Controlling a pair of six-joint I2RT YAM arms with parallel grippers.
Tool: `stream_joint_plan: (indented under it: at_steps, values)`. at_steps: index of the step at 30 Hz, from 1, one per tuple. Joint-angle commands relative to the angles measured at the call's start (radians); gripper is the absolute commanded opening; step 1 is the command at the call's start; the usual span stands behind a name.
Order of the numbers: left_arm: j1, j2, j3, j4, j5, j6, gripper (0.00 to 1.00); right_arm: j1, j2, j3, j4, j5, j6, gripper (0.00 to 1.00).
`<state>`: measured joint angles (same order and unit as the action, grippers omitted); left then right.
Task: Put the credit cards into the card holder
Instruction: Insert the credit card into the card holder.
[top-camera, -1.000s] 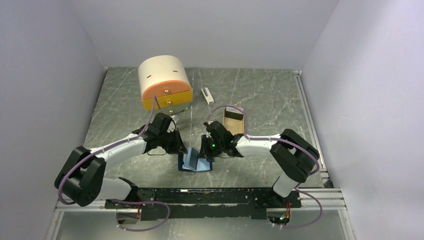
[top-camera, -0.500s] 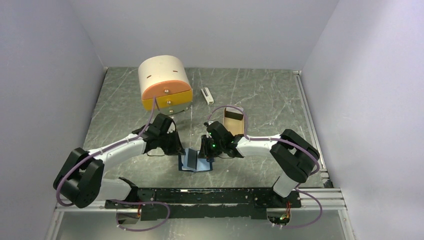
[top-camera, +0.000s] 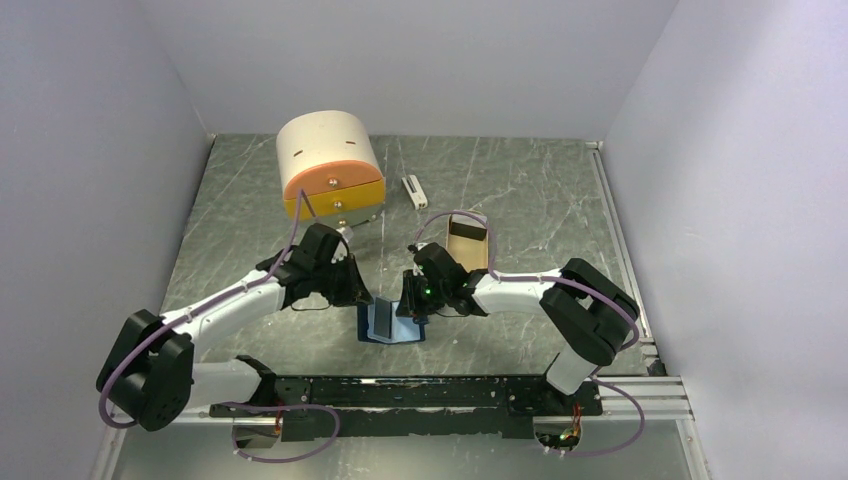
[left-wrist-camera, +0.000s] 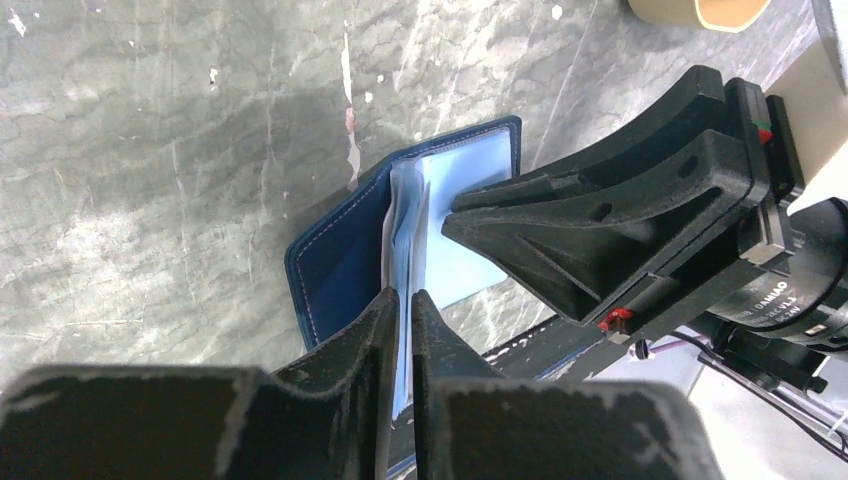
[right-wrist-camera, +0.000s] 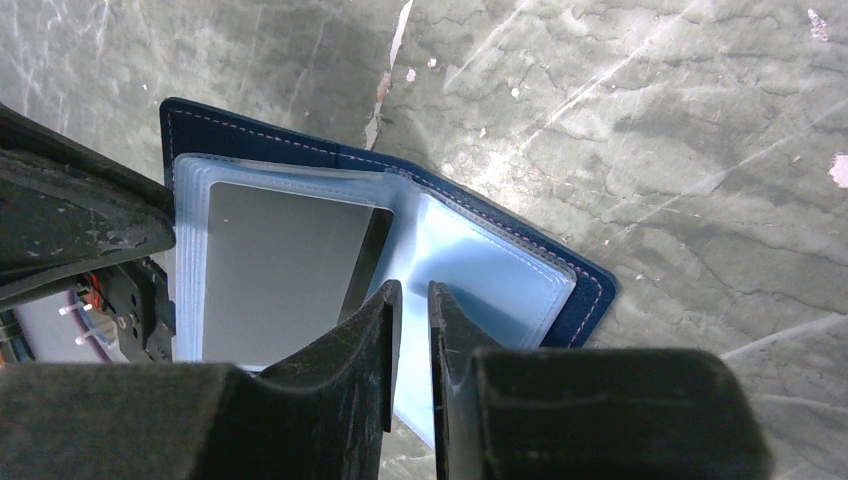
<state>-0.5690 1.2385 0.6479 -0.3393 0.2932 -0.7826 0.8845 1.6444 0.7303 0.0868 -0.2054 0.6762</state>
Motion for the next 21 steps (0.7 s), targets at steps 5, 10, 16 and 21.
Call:
stream_joint_plan:
  at_steps: [5,10,16,21]
  values:
    - [-0.011,-0.059,0.039,0.006,0.038,-0.016,0.19,-0.003,0.008,-0.023,-0.028,0.017,-0.004,0.2]
    - [-0.011,-0.054,0.029,0.04,0.061,-0.021,0.18,-0.003,0.01,-0.018,-0.036,0.018,-0.008,0.2]
    - [-0.012,-0.012,-0.005,0.03,0.008,-0.012,0.2,-0.003,0.005,-0.02,-0.038,0.016,-0.009,0.2]
    - [-0.011,-0.004,-0.048,0.084,0.023,-0.015,0.27,-0.003,0.0,-0.023,-0.036,0.018,-0.007,0.2]
